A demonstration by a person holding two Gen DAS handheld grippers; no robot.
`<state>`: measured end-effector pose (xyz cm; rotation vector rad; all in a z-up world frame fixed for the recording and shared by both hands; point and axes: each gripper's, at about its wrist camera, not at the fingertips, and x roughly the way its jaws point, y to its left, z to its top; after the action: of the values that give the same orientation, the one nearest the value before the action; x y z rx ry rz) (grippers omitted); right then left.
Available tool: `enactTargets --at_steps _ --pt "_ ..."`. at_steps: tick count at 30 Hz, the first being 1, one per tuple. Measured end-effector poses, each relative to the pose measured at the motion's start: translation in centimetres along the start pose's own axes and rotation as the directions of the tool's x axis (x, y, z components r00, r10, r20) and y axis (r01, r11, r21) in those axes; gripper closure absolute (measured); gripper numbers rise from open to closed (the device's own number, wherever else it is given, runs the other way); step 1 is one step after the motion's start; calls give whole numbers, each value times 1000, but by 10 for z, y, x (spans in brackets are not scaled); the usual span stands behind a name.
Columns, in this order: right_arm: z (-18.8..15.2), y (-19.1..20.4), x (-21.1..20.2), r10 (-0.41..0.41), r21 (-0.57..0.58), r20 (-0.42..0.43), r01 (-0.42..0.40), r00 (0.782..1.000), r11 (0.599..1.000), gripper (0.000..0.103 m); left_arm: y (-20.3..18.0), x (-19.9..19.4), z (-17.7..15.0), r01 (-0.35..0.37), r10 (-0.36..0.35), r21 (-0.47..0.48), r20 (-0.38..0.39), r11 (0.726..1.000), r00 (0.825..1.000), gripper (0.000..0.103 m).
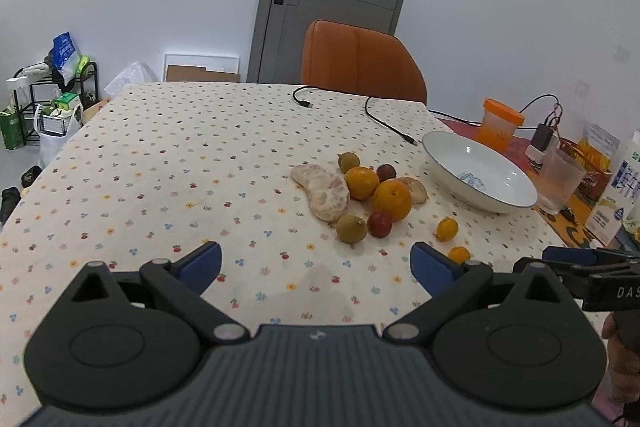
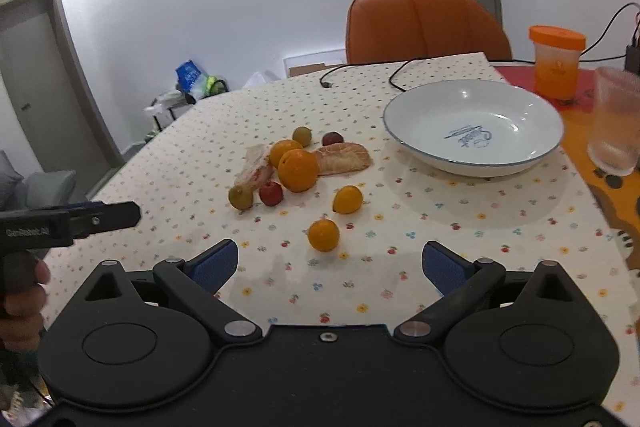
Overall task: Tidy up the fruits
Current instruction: 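Grasp a green plum with the left gripper while the right gripper grasps a kumquat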
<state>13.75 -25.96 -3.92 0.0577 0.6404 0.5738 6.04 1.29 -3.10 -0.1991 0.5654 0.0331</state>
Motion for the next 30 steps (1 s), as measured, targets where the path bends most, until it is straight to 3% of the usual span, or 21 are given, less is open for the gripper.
enactTargets --at_steps 6,9,13,19,25,30 --pt "3 0 12 -35 -7 1 35 999 999 6 -1 15 2 -18 18 -4 -18 1000 1000 2" --pt "4 -6 18 -3 18 3 3 1000 1000 5 -3 24 2 -33 33 -2 -33 999 999 2" --pt "4 -12 30 -26 40 -17 26 1000 999 5 -4 34 4 -42 42 -4 -43 999 998 2" --pt "4 -15 43 0 28 -25 0 1000 1000 6 -7 49 7 -20 19 -9 -54 1000 998 4" --pt "4 -10 54 21 -15 -30 -21 999 1000 10 -10 63 6 -23 23 -8 -63 1000 998 17" --pt "4 -7 65 9 -35 -59 -12 998 999 25 -11 75 5 -15 14 -7 -86 1000 996 37"
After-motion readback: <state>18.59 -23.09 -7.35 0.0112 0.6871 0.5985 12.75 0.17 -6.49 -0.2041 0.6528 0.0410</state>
